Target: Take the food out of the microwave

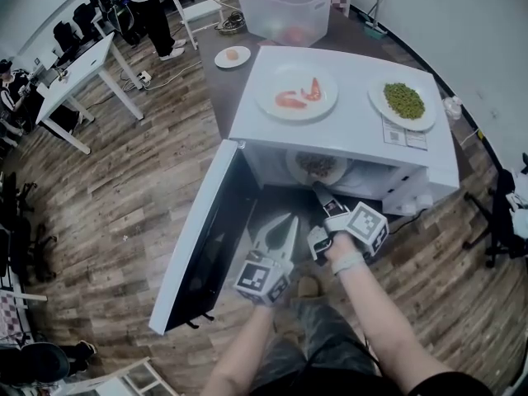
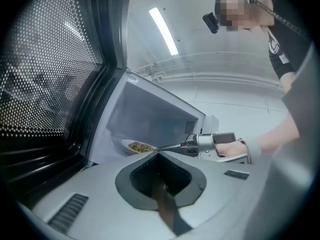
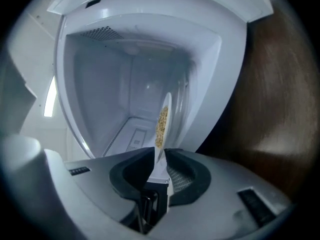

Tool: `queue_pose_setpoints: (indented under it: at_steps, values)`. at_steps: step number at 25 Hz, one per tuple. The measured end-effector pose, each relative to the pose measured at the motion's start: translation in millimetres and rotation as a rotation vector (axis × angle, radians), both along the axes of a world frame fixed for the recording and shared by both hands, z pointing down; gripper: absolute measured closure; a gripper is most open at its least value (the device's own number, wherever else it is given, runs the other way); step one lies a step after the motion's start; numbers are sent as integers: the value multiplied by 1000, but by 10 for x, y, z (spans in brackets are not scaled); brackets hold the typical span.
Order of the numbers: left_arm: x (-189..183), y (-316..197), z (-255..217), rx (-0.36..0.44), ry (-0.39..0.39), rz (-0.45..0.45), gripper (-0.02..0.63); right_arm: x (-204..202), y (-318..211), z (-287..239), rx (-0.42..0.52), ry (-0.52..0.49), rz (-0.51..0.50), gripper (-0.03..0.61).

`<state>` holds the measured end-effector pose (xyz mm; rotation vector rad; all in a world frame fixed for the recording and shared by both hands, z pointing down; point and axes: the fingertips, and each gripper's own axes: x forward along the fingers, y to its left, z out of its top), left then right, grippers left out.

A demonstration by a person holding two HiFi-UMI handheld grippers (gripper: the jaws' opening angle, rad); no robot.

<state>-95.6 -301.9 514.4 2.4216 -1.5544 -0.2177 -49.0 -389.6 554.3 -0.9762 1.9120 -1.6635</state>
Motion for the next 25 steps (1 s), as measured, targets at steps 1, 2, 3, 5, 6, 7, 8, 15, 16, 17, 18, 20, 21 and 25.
queue_pose_setpoints:
  at_steps: [1,2,3,5,6,7,8,15,16,17,18,20,21,25]
  values:
    - [7,9,-5,0,5,1,614,-4,-1,13,-16,-7,5,500]
    - [13,17,-10,3,8,4,614,-4,-2,28,-33,-11,10,500]
    - [16,25,-6,7,6,7,614,-5,-5,43,-50,-15,17,508]
    - [6,34,21,13,-5,10,614,-20,-18,59,-78,-28,28,514]
    - [1,34,26,13,-6,7,614,-31,-23,62,-88,-35,31,515]
    - [-3,31,27,9,-5,4,614,-40,-24,63,-95,-42,32,518]
    - [-6,28,33,3,-7,1,614,-46,-24,60,-97,-49,33,520]
    - [29,50,62,5,6,8,614,-36,3,7,-70,-84,40,555]
    - [34,51,62,-3,9,7,614,-29,1,2,-65,-91,43,557]
    - [41,53,66,-9,10,9,614,-16,1,-2,-60,-97,47,557]
    - [48,56,69,-12,9,12,614,-1,3,-4,-57,-103,52,558]
    - [49,57,51,-20,7,12,614,21,15,-5,-54,-110,58,560]
    - [46,58,39,-22,9,9,614,27,24,-7,-53,-113,59,560]
    - [51,64,40,-20,17,11,614,56,51,-3,-50,-117,63,560]
